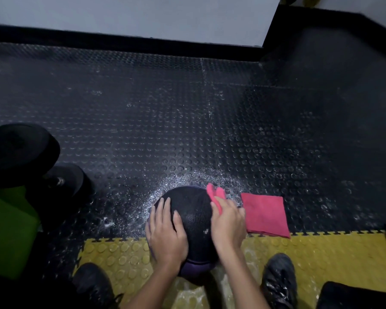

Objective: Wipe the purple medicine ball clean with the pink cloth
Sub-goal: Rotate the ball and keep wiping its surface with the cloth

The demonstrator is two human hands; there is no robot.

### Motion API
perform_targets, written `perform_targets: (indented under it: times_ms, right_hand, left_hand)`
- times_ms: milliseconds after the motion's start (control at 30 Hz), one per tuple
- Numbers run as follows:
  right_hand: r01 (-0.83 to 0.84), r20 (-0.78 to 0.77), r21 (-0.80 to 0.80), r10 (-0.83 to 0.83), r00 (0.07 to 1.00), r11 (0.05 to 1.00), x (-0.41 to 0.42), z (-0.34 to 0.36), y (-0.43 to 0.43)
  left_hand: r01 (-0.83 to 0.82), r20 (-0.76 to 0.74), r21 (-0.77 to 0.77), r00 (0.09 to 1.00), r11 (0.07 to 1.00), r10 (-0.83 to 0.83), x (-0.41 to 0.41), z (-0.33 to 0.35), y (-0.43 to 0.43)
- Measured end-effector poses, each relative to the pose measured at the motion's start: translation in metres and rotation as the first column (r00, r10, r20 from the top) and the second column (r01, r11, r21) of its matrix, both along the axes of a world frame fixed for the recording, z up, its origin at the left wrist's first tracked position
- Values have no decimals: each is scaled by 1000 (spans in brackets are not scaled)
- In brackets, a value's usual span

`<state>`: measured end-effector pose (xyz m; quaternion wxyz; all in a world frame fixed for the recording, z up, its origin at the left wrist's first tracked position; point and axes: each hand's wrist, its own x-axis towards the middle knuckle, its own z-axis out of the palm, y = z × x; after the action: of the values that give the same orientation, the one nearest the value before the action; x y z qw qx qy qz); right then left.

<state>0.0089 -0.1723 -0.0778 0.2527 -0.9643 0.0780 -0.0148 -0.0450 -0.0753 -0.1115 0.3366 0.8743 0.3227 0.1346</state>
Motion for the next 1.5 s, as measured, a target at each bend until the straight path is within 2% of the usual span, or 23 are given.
perform_targets:
  times_ms: [67, 133, 200, 267, 300, 367, 467, 533, 600, 700, 767, 800, 867, 933, 1000, 1067, 1167, 1233, 1267, 1333, 1433, 1500]
  right_hand:
    - [-136, 219, -22, 138, 966, 990, -21, 3, 12]
    - [-215, 281, -26, 214, 936, 976, -28, -6, 11]
    - [-146, 149, 75, 134, 980, 986, -16, -10, -2]
    - [44, -82, 214, -27, 996, 976, 0, -10, -14]
    - [98, -146, 190, -71, 987, 977, 7, -7, -17]
    - [12, -148, 55, -4, 989, 998, 8, 4, -12]
    - [-319, 53, -103, 326, 944, 942, -10, 15, 13]
    - [-393, 117, -105, 404, 907, 913, -7, 16, 15]
    - [-342, -12, -43, 342, 940, 939, 18, 6, 3]
    - [-135, -315, 23, 135, 939, 991, 54, 0, -15]
    - [-62, -351, 48, 75, 933, 997, 59, 4, -10]
    - [-113, -316, 5, 109, 942, 994, 54, 7, -2]
    - [-327, -213, -134, 295, 931, 935, 34, 19, 17]
    - [-520, -133, -162, 504, 854, 839, 14, 31, 32]
    - [-581, -138, -148, 565, 813, 800, 15, 29, 33]
    - [-499, -188, -136, 472, 861, 856, 35, 20, 24]
    - [-276, -367, -74, 231, 901, 958, 64, 23, 7]
    - [-209, -403, -80, 160, 901, 975, 66, 26, 10]
    - [-232, -369, -134, 169, 914, 963, 60, 27, 15]
    - [-383, -256, -246, 322, 912, 890, 36, 27, 32]
    - [-656, -205, -213, 623, 755, 724, 14, 27, 46]
    - [-649, -205, -187, 617, 760, 737, 32, 27, 38]
  left_hand:
    - [-11, 65, -9, 998, 1000, 12, -12, -6, 4]
    - [-34, 123, -50, 992, 998, 40, -17, -7, 16]
    - [-96, 77, -203, 991, 975, 114, -10, 3, 26]
    - [-229, -56, -352, 973, 908, 224, 8, 11, 29]
    - [-252, -115, -334, 967, 908, 226, 14, 13, 25]
    - [-204, -131, -221, 975, 954, 178, 17, 14, 10]
    - [-141, -132, -94, 983, 986, 128, 11, 6, -5]
    - [-105, -99, -43, 990, 994, 100, 7, 4, -5]
    - [-92, -76, -24, 993, 996, 89, 4, 4, -5]
    - [-59, -87, -11, 995, 998, 58, 3, 2, -11]
    - [-36, -114, -4, 993, 999, 36, 6, 3, -12]
    - [-29, -121, 0, 992, 1000, 29, 8, 3, -11]
    - [-41, -107, 7, 993, 999, 42, 8, 2, -8]
    - [-59, -96, -14, 994, 998, 58, 4, 1, -3]
    - [-59, -81, -45, 995, 997, 55, 1, 0, 0]
    - [-51, -57, -26, 997, 998, 50, 1, 1, -1]
    - [11, -83, -5, 996, 1000, -11, 1, 4, -9]
    - [59, -115, 7, 992, 998, -58, 3, 7, -11]
    - [88, -122, 17, 989, 996, -86, 4, 7, -11]
    - [123, -141, 49, 983, 991, -116, 3, 6, -10]
    - [137, -140, 108, 983, 985, -121, -3, 0, -8]
    - [118, -108, 106, 988, 987, -107, -4, 0, -8]
